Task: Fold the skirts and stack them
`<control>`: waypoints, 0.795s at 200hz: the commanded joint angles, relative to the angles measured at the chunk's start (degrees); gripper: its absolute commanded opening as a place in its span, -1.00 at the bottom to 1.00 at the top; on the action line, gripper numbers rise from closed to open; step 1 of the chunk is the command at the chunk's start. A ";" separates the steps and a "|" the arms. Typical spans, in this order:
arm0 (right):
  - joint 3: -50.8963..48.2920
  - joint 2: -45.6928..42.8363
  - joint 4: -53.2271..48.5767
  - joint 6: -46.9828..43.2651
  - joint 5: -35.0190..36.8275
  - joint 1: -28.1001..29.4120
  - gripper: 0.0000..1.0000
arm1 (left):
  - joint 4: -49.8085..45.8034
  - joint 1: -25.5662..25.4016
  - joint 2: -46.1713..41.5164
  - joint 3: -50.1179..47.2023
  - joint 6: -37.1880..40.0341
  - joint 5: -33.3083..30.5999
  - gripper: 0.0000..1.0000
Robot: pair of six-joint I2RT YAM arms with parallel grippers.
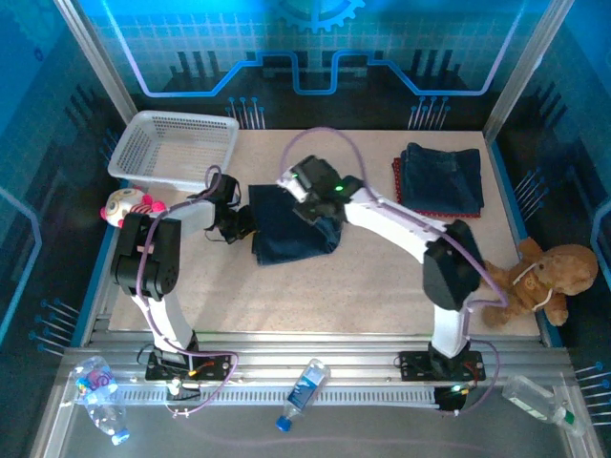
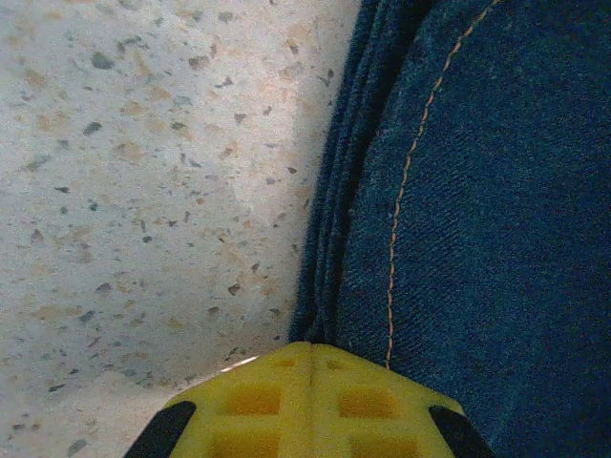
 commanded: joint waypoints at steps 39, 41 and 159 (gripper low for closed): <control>8.53 10.83 -6.80 -3.94 0.80 6.58 -1.00 | 1.93 0.37 0.05 -1.20 -1.39 3.60 -1.00; 8.29 10.89 -6.66 -4.18 0.59 6.58 -1.00 | 1.96 0.45 0.00 -1.26 -1.42 3.60 -1.00; 5.45 8.22 1.09 -12.55 -5.40 8.89 -1.00 | 7.47 2.61 0.91 -4.74 -3.45 8.40 -1.00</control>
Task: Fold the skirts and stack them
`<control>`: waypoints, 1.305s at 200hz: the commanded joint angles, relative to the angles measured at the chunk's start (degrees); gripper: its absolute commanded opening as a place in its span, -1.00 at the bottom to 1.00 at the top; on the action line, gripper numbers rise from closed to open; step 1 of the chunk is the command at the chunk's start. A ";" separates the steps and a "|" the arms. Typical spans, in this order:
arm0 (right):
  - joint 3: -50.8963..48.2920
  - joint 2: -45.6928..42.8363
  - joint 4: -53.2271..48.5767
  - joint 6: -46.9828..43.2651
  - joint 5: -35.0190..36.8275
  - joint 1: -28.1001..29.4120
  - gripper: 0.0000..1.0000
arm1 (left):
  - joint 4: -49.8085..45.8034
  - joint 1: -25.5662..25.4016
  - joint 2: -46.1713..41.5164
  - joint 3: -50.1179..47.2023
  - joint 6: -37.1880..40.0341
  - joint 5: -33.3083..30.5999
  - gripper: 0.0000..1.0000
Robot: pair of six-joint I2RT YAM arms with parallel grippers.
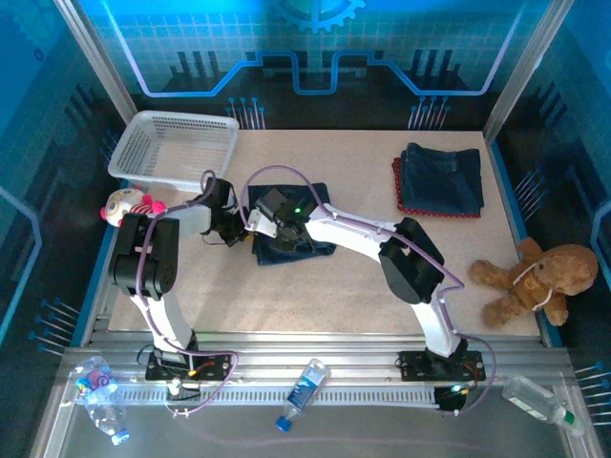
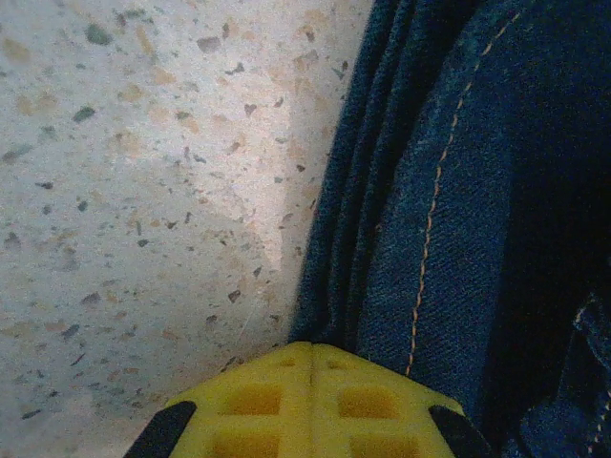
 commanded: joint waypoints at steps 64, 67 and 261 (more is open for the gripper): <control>3.05 1.55 2.37 -2.57 -5.48 1.34 -1.00 | 1.43 1.14 1.00 -0.41 -1.69 3.43 -1.00; 2.99 1.80 2.51 -2.53 -6.01 1.42 -1.00 | 1.42 1.22 0.95 -0.44 -1.67 3.44 -1.00; 9.35 2.60 -3.63 23.68 -21.98 -15.09 -0.88 | -6.06 2.13 -20.14 -3.07 -5.18 0.05 -0.61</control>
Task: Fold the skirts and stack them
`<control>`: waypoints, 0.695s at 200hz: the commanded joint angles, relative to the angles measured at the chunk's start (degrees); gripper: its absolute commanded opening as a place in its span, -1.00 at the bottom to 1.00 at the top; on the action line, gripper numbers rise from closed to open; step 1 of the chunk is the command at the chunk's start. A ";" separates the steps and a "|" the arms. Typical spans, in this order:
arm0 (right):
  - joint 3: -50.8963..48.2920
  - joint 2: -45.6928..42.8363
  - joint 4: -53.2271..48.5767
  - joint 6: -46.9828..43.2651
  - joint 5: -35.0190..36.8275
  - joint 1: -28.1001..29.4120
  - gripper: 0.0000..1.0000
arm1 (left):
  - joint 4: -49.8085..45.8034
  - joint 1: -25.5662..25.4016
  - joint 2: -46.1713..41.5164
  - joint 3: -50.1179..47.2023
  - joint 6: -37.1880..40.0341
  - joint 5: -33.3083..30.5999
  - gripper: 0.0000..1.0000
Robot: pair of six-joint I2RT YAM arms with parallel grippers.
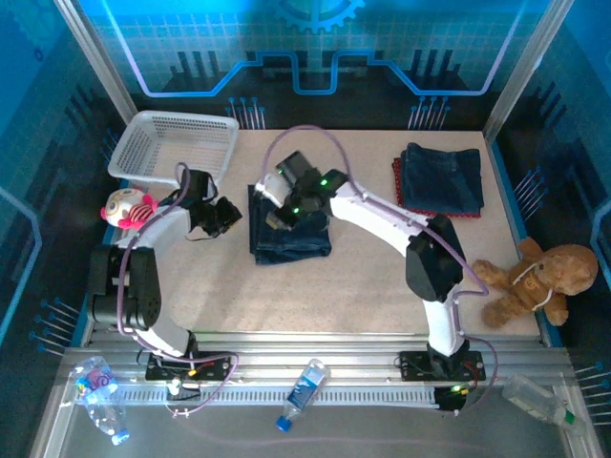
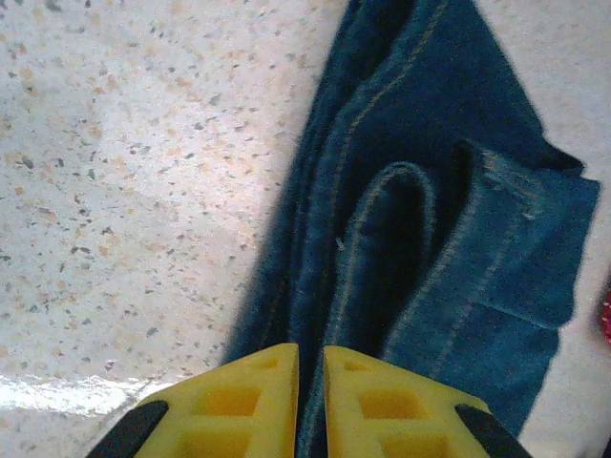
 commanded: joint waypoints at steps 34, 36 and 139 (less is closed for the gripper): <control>20.28 20.93 -12.68 5.72 -7.41 -9.83 -1.00 | 10.79 -7.76 -5.24 -3.21 -13.30 9.95 -0.49; 21.26 21.49 -13.99 5.44 -7.62 -9.95 -1.00 | 10.98 -8.31 -5.00 -3.08 -13.51 9.99 -0.49; 4.29 19.65 -4.31 29.17 -6.80 -14.28 -0.98 | 8.52 -10.26 15.03 0.27 -5.49 1.67 -0.71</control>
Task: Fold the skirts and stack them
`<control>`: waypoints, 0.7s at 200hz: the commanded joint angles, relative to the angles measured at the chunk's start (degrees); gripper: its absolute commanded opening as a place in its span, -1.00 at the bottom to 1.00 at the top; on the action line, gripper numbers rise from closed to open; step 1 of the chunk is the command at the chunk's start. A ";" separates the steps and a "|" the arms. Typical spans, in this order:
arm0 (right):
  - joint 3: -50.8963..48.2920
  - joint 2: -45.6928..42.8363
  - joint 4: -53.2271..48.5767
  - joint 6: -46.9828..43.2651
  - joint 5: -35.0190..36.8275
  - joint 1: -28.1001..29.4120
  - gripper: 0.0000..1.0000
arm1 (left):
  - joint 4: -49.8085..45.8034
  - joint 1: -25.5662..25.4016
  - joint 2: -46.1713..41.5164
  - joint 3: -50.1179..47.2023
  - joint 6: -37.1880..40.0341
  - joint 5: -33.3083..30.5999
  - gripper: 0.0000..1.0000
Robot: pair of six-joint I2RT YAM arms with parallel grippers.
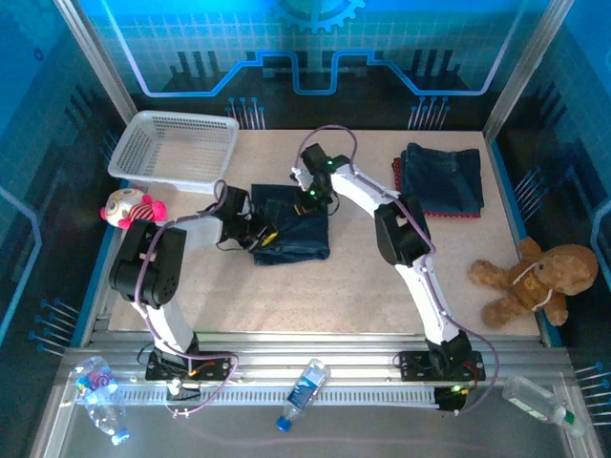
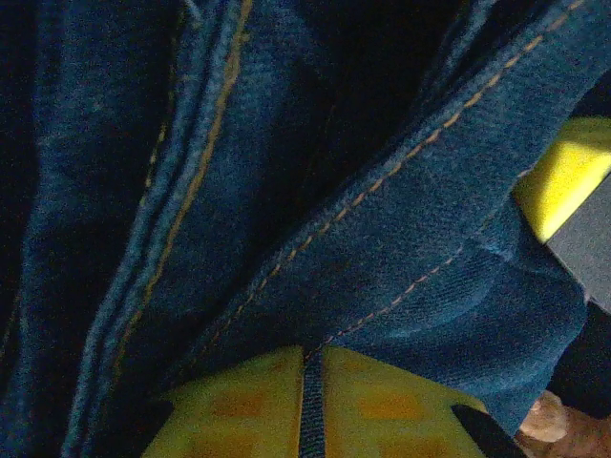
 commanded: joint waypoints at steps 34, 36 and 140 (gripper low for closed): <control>-31.26 -15.16 16.14 19.54 -7.12 -2.60 -0.97 | -11.11 0.15 6.24 9.41 11.32 -6.92 -0.52; -32.11 -15.69 16.66 20.31 -7.32 -2.58 -0.97 | -11.32 -0.01 6.59 9.84 11.53 -7.02 -0.53; -58.22 -29.94 58.66 67.95 -0.62 6.19 -0.11 | -20.57 -4.67 21.29 35.60 20.08 -6.85 -0.25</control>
